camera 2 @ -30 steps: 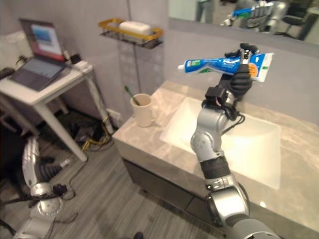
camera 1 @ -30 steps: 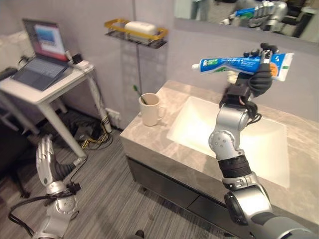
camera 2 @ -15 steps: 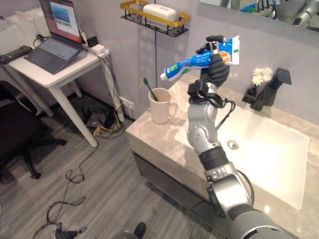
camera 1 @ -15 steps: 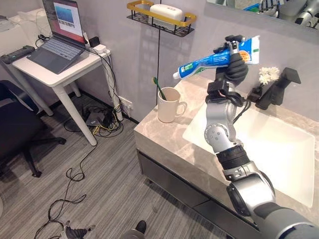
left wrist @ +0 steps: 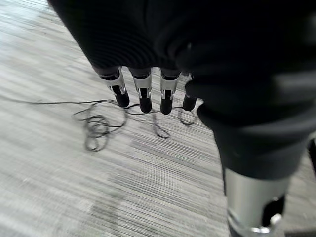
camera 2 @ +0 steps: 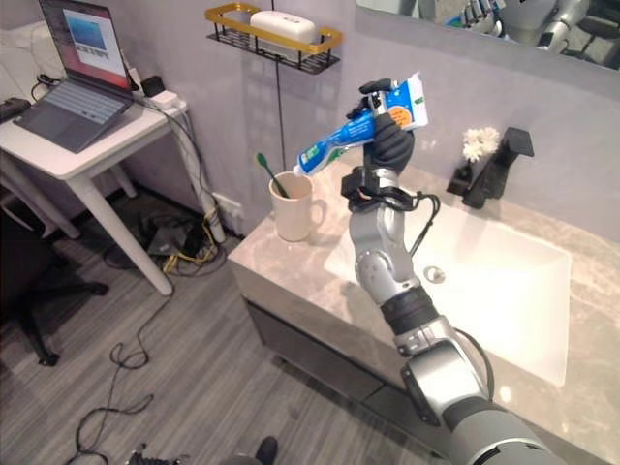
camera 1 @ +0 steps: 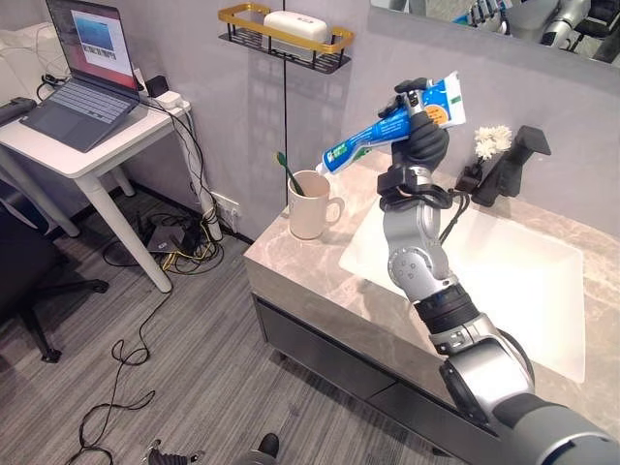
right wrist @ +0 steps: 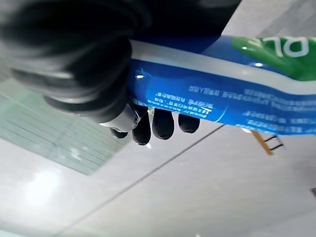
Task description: Put brush and paste in cup on sink, flatten towel.
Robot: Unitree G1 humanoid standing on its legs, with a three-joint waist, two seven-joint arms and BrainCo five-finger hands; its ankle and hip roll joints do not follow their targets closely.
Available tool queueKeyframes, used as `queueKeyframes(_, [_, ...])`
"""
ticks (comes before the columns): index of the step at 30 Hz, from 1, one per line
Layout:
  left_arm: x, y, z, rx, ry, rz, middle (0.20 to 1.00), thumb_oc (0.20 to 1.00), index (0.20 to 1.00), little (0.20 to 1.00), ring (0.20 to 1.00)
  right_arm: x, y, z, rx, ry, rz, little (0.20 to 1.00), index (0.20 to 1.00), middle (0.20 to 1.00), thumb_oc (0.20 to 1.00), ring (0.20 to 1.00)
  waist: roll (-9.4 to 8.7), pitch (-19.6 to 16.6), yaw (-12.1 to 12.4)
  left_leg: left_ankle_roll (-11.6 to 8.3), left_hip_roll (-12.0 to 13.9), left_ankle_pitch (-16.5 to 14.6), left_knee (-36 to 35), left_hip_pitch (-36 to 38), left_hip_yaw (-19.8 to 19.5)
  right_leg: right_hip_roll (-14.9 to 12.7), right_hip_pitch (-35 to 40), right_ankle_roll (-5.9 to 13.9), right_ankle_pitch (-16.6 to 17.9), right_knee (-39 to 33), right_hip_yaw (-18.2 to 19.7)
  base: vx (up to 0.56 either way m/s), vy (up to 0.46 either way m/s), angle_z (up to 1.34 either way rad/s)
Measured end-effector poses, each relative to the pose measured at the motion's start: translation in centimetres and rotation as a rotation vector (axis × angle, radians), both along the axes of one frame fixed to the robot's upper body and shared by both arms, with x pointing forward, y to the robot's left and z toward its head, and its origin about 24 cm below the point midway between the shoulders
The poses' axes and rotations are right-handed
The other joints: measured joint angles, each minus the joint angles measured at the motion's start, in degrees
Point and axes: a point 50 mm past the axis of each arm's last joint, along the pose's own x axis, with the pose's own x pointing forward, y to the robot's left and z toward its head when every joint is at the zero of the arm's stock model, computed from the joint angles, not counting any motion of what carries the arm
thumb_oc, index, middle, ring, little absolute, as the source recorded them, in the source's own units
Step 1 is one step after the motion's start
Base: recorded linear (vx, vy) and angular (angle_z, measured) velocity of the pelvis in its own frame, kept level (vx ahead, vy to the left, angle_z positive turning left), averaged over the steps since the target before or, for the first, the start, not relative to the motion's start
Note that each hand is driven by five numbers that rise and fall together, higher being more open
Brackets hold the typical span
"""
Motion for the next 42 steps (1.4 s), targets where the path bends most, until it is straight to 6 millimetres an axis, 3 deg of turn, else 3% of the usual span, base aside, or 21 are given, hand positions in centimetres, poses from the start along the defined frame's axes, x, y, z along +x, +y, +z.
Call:
queueKeyframes(10, [0.4, -0.2, 0.0, -0.015, -0.011, -0.026, 1.000, 1.000, 1.000, 1.000, 1.000, 0.6, 1.4, -1.6, -0.065, 0.076, 0.018, 0.200, 0.200, 0.200, 0.200, 0.200, -0.77, -0.55, 0.27, 0.01, 0.00, 0.00, 0.00, -0.66, 0.03, 0.00, -0.59, -0.02, 0.03, -0.01, 0.09, 0.00, -0.001, 0.00])
queueKeyframes(17, [0.4, -0.8, -0.1, -0.008, 0.016, -0.123, 1.000, 1.000, 1.000, 1.000, 1.000, 0.8, 1.3, -1.2, -0.100, 0.064, -0.008, 0.200, 0.200, 0.200, 0.200, 0.200, -1.04, -0.73, 0.70, -0.01, -0.02, 0.05, 0.01, -1.65, -0.16, 0.01, -1.51, -0.02, 0.16, 0.00, -0.15, 0.00, 0.000, 0.00])
queueKeyframes(42, [1.9, -0.9, 0.2, -0.005, -0.024, -0.142, 1.000, 1.000, 1.000, 1.000, 1.000, 1.6, 0.8, 0.6, -0.179, 0.044, -0.081, 0.200, 0.200, 0.200, 0.200, 0.200, -3.51, 2.37, 1.41, -0.04, 0.00, 0.02, 0.01, -3.23, -0.05, 0.07, -3.22, -0.03, 0.15, 0.00, -0.13, 0.00, 0.000, 0.00])
